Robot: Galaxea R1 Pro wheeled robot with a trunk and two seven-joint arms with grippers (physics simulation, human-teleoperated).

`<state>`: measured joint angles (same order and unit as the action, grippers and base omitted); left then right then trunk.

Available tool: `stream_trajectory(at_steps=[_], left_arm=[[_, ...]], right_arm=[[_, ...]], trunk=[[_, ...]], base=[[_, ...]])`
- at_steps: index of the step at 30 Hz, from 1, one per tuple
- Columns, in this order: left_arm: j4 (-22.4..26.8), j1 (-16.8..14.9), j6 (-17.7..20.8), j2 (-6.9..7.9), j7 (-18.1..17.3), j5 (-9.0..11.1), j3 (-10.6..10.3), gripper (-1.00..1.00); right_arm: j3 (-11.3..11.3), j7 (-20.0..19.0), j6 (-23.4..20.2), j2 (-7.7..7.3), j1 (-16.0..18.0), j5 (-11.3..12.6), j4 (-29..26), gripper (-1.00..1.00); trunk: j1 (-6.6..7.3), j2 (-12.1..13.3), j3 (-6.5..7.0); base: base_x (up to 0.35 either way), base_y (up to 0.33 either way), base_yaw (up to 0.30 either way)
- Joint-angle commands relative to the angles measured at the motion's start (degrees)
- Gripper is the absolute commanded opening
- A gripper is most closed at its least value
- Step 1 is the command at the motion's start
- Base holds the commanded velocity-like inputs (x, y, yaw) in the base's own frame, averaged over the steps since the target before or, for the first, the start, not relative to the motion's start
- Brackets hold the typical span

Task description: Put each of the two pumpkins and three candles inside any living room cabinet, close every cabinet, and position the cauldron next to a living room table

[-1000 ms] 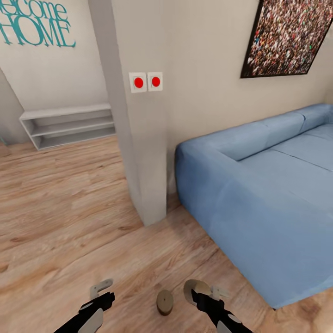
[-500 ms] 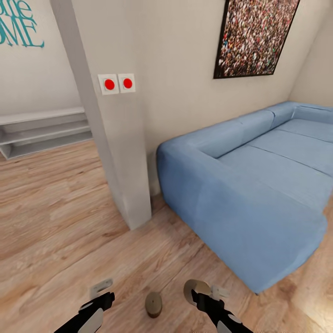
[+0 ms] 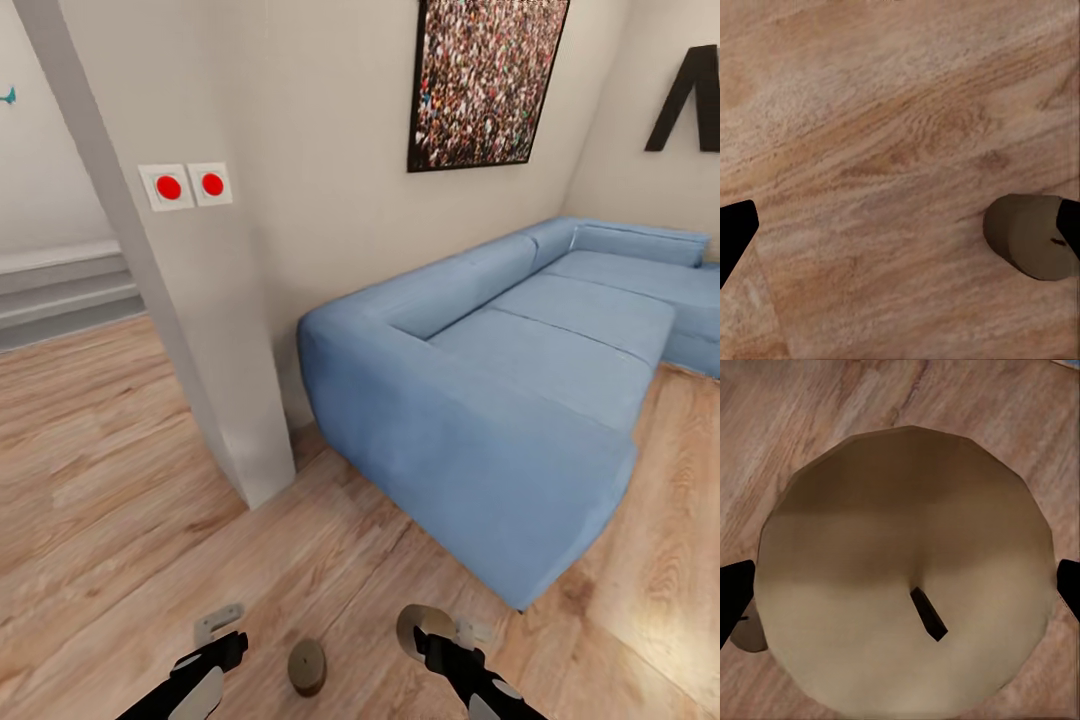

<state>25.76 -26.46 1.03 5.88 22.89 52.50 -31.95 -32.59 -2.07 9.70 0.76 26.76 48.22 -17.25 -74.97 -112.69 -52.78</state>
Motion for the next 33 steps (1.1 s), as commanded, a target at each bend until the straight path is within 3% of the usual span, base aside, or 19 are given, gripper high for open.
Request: stream_trajectory(at_steps=[1,33], left_arm=[[0.2,0.0,0.1,0.09,0.5,0.3,-0.5,1.0],[0.2,0.0,0.1,0.09,0.5,0.4,-0.5,1.0]], right_arm=[[-0.4,-0.2,0.3,0.02,0.1,0.6,0.1,-1.0],[-0.3,-0.2,0.3,-0.05,0.1,0.6,0.1,-1.0]], trunk=[[0.01,0.0,-0.02],[0.01,0.0,0.71]], base=[[0.0,0.0,-0.264],[0.0,0.012,-0.264]])
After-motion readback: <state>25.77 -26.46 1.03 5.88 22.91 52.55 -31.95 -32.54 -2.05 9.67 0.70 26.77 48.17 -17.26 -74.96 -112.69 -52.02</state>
